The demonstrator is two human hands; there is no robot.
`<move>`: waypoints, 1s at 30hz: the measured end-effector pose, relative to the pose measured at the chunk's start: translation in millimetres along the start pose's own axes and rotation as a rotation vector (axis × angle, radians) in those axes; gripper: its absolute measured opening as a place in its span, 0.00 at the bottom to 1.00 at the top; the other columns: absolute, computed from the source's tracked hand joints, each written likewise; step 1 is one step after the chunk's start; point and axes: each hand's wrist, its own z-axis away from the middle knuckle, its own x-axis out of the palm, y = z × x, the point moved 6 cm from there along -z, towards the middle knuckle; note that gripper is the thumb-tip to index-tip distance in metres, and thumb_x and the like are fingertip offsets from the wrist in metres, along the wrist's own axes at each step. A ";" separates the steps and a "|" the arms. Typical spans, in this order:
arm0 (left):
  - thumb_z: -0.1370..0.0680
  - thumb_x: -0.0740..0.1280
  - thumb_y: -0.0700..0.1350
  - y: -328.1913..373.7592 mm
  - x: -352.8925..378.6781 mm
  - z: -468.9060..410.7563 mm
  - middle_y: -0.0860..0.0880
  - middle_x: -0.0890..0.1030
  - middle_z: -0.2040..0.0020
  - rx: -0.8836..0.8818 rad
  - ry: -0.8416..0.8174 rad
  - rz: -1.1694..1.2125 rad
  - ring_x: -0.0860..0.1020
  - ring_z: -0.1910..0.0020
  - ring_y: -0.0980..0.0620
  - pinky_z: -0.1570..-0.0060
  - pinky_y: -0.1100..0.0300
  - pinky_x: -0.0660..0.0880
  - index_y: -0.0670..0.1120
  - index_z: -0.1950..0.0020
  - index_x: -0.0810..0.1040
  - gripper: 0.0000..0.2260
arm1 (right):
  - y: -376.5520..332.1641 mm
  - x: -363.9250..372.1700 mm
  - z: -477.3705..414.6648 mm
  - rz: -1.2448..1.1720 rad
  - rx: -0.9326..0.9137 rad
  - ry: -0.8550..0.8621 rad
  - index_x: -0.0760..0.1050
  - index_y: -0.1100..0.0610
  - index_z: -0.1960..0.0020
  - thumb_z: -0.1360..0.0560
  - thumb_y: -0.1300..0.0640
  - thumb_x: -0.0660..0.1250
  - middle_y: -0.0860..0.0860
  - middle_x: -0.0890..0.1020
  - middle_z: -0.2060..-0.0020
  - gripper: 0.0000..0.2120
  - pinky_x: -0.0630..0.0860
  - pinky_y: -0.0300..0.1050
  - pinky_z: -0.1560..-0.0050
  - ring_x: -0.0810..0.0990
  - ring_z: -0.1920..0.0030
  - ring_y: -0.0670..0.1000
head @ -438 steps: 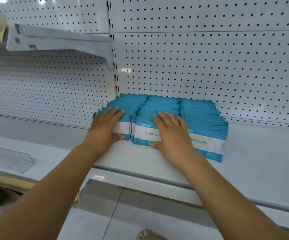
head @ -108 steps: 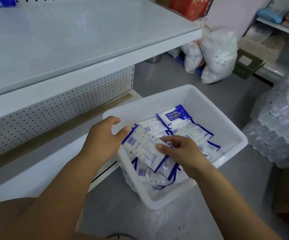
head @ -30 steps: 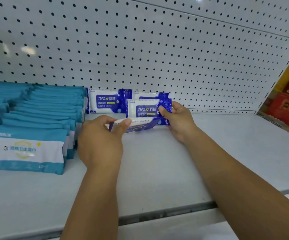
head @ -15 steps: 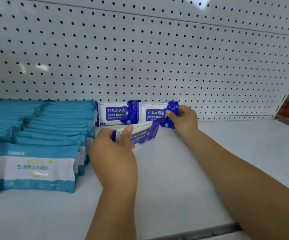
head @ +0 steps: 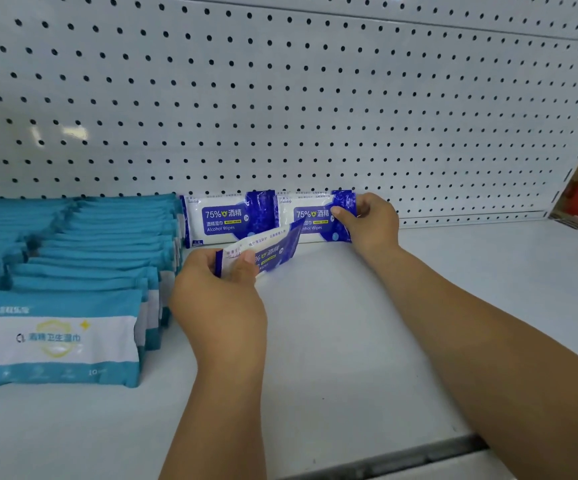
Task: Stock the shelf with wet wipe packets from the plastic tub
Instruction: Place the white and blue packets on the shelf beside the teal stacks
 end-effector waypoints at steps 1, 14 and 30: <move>0.23 0.74 0.44 1.2 0.7 0.7 0.50 0.85 0.54 -0.011 0.000 0.020 0.85 0.55 0.49 0.51 0.52 0.82 0.51 0.53 0.79 0.05 | 0.9 0.0 0.3 0.001 0.014 0.000 0.76 0.56 0.49 0.25 0.52 0.75 0.48 0.80 0.55 0.11 0.68 0.23 0.66 0.75 0.62 0.39; 0.21 0.71 0.50 6.9 0.0 9.4 0.48 0.85 0.55 -0.151 -0.032 0.195 0.85 0.65 0.55 0.72 0.69 0.76 0.51 0.50 0.78 0.04 | -75.5 -0.6 61.5 -0.361 -0.026 -0.694 0.81 0.53 0.44 0.28 0.45 0.71 0.50 0.86 0.48 0.17 0.80 0.42 0.44 0.84 0.46 0.48; 0.19 0.61 0.60 11.4 -14.2 32.3 0.47 0.69 0.24 0.004 -0.428 -0.947 0.66 0.25 0.47 0.28 0.51 0.65 0.48 0.23 0.66 0.27 | -67.8 44.3 53.8 -0.157 -0.110 -0.396 0.78 0.49 0.52 0.29 0.53 0.78 0.44 0.82 0.54 0.11 0.82 0.44 0.51 0.83 0.50 0.47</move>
